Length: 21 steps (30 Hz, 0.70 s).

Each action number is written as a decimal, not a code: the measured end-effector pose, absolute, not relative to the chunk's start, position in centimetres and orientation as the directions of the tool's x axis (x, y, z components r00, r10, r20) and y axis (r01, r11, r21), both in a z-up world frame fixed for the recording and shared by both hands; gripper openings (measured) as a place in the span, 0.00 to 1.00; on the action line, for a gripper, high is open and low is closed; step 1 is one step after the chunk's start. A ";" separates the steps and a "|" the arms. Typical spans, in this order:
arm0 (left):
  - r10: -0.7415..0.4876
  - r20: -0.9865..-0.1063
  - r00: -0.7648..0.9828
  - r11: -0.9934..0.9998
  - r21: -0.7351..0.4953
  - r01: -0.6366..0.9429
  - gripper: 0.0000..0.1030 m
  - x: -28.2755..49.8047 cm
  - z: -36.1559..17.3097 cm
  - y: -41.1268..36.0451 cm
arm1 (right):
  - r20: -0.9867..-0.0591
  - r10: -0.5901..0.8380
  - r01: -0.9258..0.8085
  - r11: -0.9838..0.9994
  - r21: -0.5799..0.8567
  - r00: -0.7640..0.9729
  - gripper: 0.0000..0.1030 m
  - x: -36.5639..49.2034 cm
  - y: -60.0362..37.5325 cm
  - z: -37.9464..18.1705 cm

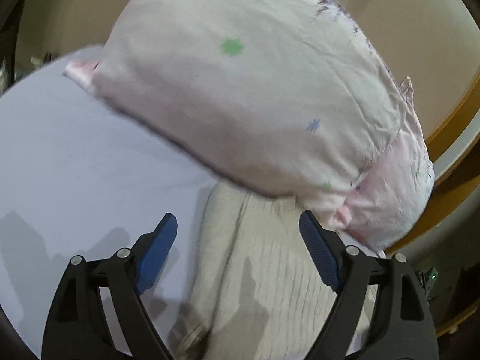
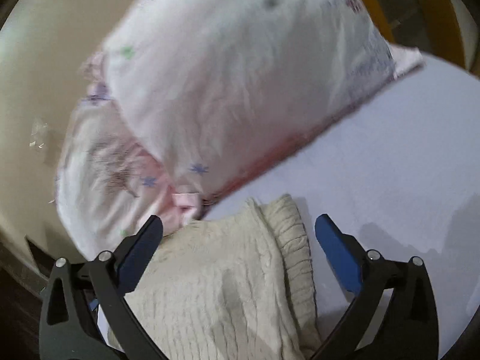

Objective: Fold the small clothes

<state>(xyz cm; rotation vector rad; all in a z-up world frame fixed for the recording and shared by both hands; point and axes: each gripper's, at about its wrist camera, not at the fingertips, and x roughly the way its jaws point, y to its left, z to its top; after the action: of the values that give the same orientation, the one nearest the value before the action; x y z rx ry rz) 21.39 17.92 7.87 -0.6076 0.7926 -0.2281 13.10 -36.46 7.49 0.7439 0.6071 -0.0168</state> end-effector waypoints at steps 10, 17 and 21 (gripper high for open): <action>-0.535 -0.648 0.542 0.752 -0.657 -0.043 0.69 20.6 2.3 15.8 | -0.552 0.328 0.163 0.732 0.661 0.767 0.98 11.5 -35.6 5.2; -0.586 -0.625 0.515 0.658 -0.738 -0.147 0.20 20.8 0.6 14.0 | -0.541 0.362 0.116 0.742 0.660 0.759 0.98 9.9 -35.7 5.4; -0.647 -0.522 0.556 0.618 -0.786 -0.019 0.18 20.8 5.4 10.6 | -0.525 0.331 0.098 0.770 0.631 0.784 0.98 8.2 -36.8 6.6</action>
<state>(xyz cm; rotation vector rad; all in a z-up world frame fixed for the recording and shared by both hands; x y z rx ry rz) 20.77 10.60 5.42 -0.8380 0.9200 -0.4263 8.21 -36.80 6.65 0.6925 0.6699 0.1369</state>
